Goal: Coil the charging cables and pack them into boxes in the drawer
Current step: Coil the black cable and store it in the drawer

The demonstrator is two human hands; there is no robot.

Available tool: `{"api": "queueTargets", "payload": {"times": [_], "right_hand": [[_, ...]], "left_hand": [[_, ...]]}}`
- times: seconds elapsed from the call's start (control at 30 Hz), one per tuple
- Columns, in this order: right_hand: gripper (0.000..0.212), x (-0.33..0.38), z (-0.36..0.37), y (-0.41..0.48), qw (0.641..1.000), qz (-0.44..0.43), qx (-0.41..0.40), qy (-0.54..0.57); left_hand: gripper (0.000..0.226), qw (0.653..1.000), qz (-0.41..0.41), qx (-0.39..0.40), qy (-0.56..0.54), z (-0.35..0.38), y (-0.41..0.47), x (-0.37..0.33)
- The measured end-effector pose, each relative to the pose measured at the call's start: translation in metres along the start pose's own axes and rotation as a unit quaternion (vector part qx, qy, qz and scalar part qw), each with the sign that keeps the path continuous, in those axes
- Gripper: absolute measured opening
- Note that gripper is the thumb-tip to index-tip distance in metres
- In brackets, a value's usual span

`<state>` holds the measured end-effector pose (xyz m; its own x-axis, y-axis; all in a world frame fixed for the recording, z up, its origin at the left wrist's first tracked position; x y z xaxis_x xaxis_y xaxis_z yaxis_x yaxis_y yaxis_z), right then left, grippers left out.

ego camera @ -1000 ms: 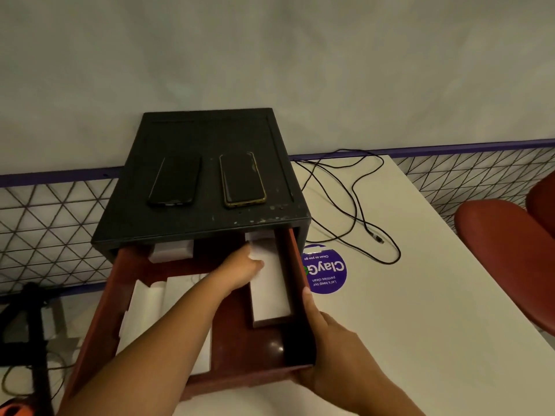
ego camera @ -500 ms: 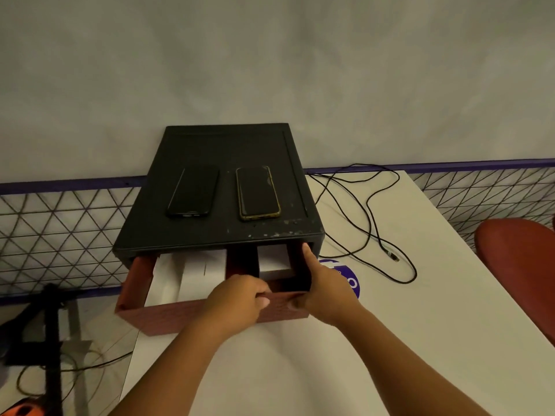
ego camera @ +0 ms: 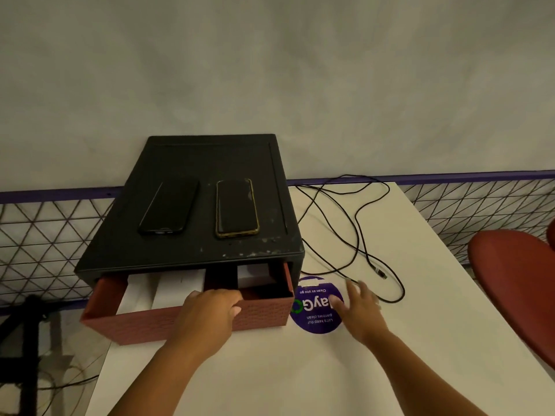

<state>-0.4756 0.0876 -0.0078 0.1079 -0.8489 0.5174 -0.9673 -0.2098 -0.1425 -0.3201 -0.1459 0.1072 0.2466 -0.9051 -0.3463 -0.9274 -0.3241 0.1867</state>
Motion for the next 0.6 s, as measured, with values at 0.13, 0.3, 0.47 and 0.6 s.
{"api": "queueTargets", "payload": {"times": [0.13,0.3,0.47,0.6], "right_hand": [[0.075,-0.057,0.002,0.008,0.993,0.010,0.027,-0.112],[0.033,-0.048,-0.003,-0.020,0.983,-0.103,-0.007,-0.152],[0.013,-0.049,0.018,-0.069,0.958,-0.207,-0.017,-0.199],[0.026,-0.039,0.037,-0.113,0.928,-0.292,0.045,-0.226]], "left_hand": [[0.028,0.999,-0.023,-0.028,-0.023,-0.002,-0.003,-0.013],[0.036,0.987,0.020,-0.130,-0.097,0.003,-0.016,-0.052],[0.045,0.986,0.043,-0.040,-0.159,0.049,-0.035,-0.104],[0.045,0.982,-0.013,0.061,-0.178,0.101,-0.049,-0.124]]}}
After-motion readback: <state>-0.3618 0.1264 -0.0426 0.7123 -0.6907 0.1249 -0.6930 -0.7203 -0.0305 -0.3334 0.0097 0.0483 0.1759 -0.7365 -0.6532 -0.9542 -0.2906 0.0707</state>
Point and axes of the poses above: each hand's wrist, its own y-axis towards the middle knuckle, its own z-axis out of the palm, x = y × z, the point moved 10 cm from there along y, towards the middle knuckle, and after that the axes turned 10 degrees about -x, right-handed, at the moved point
